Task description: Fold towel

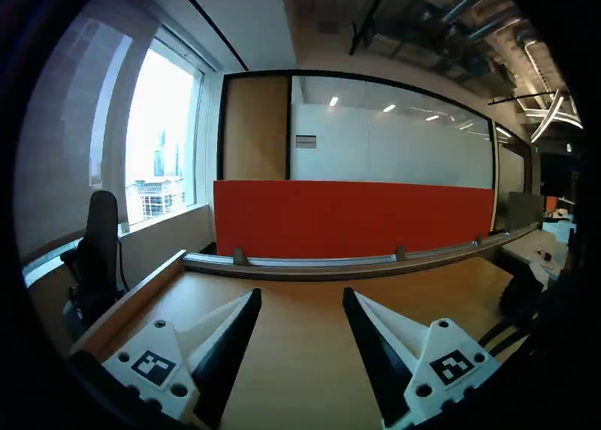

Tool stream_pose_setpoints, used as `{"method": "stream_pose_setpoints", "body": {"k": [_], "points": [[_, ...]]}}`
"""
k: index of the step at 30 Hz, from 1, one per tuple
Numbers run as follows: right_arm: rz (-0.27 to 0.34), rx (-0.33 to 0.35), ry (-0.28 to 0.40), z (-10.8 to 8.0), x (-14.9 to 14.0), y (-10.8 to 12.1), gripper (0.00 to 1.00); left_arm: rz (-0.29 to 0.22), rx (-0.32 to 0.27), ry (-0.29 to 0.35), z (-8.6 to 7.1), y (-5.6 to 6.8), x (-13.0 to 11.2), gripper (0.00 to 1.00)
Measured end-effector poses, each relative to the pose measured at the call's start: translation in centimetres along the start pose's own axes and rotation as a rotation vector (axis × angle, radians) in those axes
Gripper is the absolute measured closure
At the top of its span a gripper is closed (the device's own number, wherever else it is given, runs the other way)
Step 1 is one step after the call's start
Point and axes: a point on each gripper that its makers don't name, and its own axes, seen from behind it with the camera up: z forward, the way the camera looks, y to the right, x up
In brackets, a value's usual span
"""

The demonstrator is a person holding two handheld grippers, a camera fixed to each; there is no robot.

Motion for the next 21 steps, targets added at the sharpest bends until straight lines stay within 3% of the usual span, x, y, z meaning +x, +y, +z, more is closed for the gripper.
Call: {"method": "stream_pose_setpoints", "body": {"k": [9, 21], "points": [[0.050, 0.032, 0.033, 0.6, 1.2, -3.6, 0.00, -0.012, 0.002, 0.041, 0.1, -0.3, 0.9, 0.20], [0.017, 0.050, 0.039, 0.5, 1.9, -5.3, 0.00, -0.020, 0.019, 0.062, -0.4, -1.4, 0.7, 0.20]]}}
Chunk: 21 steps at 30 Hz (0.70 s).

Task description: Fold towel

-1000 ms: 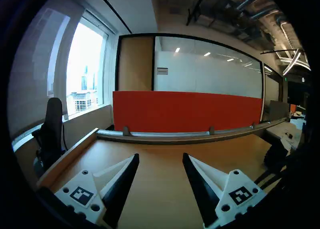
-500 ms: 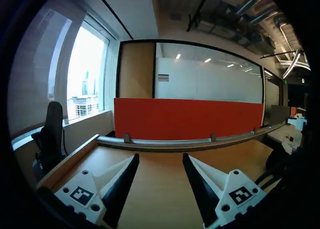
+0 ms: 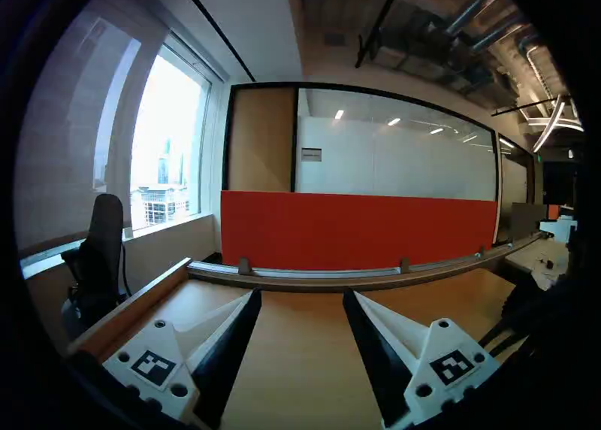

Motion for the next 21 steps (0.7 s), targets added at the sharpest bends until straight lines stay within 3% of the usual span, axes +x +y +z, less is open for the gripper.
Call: {"method": "stream_pose_setpoints", "body": {"k": [10, 21], "points": [[-0.008, -0.006, 0.017, -0.8, 1.2, -0.9, 0.00, 0.005, -0.002, -0.002, 0.1, -0.1, -2.2, 0.20], [-0.004, -0.027, -0.007, -0.8, -1.2, -1.3, 0.00, 0.047, 0.013, 0.012, -0.1, -0.7, -6.9, 0.20]]}}
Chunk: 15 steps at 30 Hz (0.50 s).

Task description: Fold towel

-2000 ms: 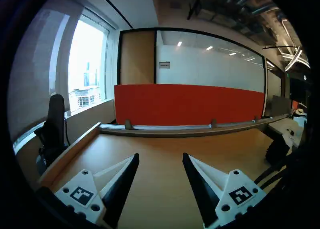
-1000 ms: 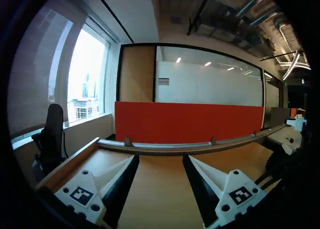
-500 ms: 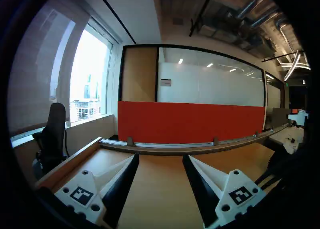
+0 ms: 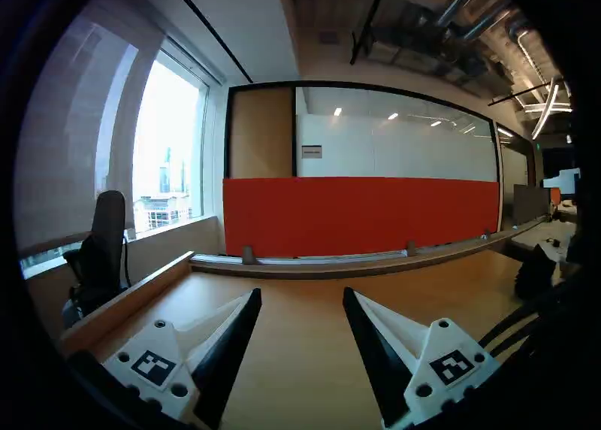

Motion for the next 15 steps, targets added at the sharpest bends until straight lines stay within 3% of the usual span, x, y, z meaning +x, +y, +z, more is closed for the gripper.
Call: {"method": "stream_pose_setpoints", "body": {"k": [9, 15], "points": [[0.026, -0.018, -0.005, 0.3, -2.0, -0.1, 0.00, -0.026, 0.014, 0.004, 0.0, -0.1, -5.1, 0.20], [0.029, -0.026, 0.006, 0.6, -3.6, 0.2, 0.00, -0.008, 0.020, 0.017, 0.4, -0.1, -7.4, 0.20]]}}
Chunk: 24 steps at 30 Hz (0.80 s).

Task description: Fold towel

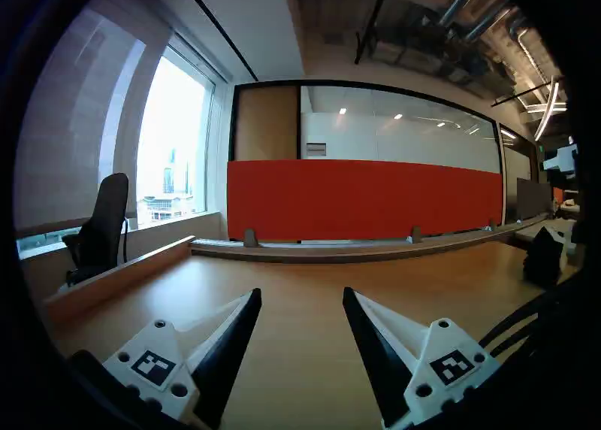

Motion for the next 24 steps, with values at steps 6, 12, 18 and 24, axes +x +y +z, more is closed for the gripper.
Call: {"method": "stream_pose_setpoints", "body": {"k": [6, 12, 18, 24], "points": [[-0.008, 0.006, -0.005, 0.5, -1.6, 0.1, 0.00, 0.015, 0.009, 0.012, 0.1, 0.2, -1.4, 0.20], [-0.013, 0.016, 0.001, 1.0, -2.3, 0.1, 0.00, 0.018, 0.012, 0.016, 0.0, 0.3, -2.6, 0.20], [-0.016, 0.022, -0.001, 1.3, -3.1, 0.1, 0.00, 0.006, 0.020, 0.016, 0.1, 0.2, -3.4, 0.20], [-0.022, 0.022, -0.001, 1.5, -3.2, 0.4, 0.00, 0.006, 0.022, 0.012, 0.0, 0.2, -4.2, 0.20]]}}
